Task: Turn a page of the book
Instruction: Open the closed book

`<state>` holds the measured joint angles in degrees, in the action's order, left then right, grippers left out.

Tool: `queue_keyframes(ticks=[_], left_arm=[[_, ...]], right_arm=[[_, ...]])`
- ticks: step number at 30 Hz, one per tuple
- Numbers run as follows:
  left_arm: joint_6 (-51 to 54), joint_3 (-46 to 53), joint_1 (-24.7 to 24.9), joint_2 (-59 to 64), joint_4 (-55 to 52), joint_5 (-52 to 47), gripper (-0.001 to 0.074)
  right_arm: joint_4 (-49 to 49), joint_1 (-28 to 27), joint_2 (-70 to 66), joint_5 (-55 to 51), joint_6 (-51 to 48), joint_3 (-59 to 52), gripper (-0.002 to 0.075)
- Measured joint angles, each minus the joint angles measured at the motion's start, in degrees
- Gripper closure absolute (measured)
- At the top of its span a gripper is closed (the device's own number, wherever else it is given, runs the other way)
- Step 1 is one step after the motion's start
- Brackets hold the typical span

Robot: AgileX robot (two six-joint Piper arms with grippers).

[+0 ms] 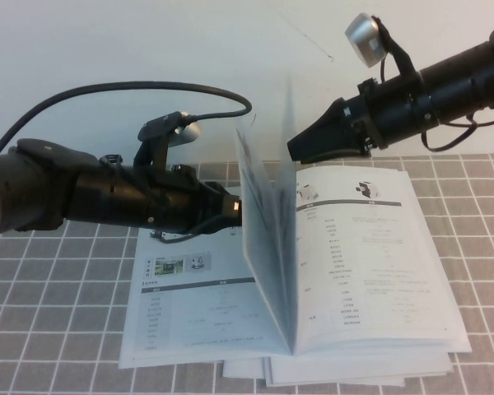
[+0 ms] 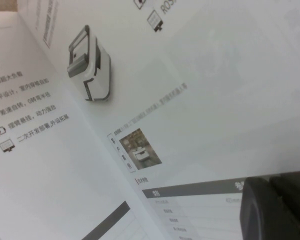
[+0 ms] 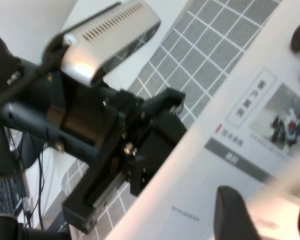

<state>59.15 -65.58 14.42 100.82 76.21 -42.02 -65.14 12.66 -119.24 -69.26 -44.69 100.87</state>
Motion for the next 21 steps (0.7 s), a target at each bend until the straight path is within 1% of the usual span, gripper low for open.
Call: queue_keyframes(ticks=[11, 15, 17, 19, 21], left_arm=[[0.1, 0.0, 0.0, 0.0, -0.6, 0.1, 0.0738], [0.1, 0.0, 0.0, 0.0, -0.6, 0.3, 0.0738], [0.1, 0.0, 0.0, 0.0, -0.6, 0.4, 0.0738], [0.1, 0.0, 0.0, 0.0, -0.7, 0.4, 0.0738], [0.1, 0.0, 0.0, 0.0, -0.8, 0.4, 0.0738]], right_arm=[[0.5, 0.0, 0.0, 0.0, 4.1, 9.5, 0.045], [1.6, 1.3, 0.0, -0.1, 4.3, 10.8, 0.0505], [3.7, 1.9, 0.0, -0.2, 4.4, 10.7, 0.0541], [7.9, 2.5, 0.0, -0.4, 4.6, 10.7, 0.0575], [14.6, 3.1, 0.0, -0.4, 6.8, 10.7, 0.0615]])
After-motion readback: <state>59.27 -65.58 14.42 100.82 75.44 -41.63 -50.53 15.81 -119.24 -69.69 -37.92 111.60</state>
